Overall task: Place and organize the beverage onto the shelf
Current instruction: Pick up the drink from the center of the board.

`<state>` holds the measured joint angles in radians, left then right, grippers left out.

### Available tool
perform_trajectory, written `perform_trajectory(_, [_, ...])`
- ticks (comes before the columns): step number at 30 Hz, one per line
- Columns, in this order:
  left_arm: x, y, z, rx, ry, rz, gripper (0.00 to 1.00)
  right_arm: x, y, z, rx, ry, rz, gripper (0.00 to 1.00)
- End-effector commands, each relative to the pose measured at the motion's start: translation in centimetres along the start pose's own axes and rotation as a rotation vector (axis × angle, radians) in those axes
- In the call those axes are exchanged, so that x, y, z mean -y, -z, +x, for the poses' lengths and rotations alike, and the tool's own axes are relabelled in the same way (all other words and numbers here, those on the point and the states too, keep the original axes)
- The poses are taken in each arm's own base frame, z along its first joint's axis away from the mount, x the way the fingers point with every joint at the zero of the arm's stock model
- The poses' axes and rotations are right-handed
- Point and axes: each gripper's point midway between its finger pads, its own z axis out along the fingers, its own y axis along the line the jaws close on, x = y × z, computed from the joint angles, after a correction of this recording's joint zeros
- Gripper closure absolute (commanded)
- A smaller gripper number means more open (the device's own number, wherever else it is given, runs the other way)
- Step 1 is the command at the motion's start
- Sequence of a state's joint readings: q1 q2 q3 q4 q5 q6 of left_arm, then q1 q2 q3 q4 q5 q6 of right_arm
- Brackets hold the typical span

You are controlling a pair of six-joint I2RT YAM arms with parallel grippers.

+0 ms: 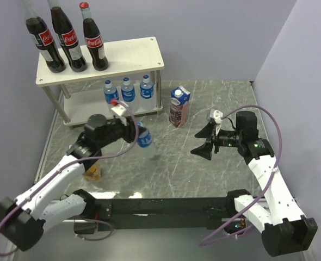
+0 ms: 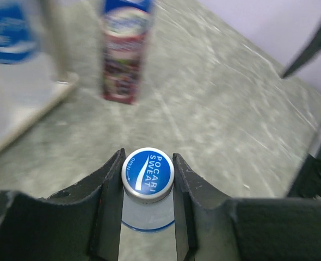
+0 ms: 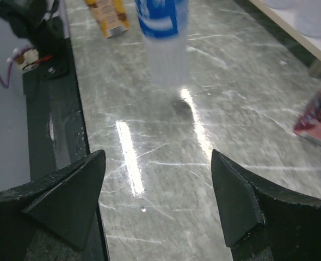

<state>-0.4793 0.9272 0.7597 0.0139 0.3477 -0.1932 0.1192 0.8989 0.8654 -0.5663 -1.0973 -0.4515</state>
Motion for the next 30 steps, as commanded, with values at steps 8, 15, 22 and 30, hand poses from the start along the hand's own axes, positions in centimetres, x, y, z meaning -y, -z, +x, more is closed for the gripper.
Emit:
perform_trajectory(8, [12.6, -5.5, -7.4, 0.213, -0.089, 0.284, 1.00, -2.1, -1.8, 0.8, -0.012, 0.101, -0.129, 0.16])
perform_trajectory(15, [16.1, -8.3, -7.0, 0.187, -0.123, 0.338, 1.00, -1.0, -2.2, 1.1, -0.025, 0.079, -0.072, 0.16])
perform_trajectory(22, [18.1, -9.0, -8.5, 0.220, -0.116, 0.373, 1.00, -0.4, -2.7, 1.2, -0.013, 0.084, -0.033, 0.15])
perform_trajectory(30, [20.5, -9.4, -9.3, 0.232, -0.087, 0.426, 1.00, 0.6, -2.8, 0.6, 0.026, 0.076, 0.041, 0.13])
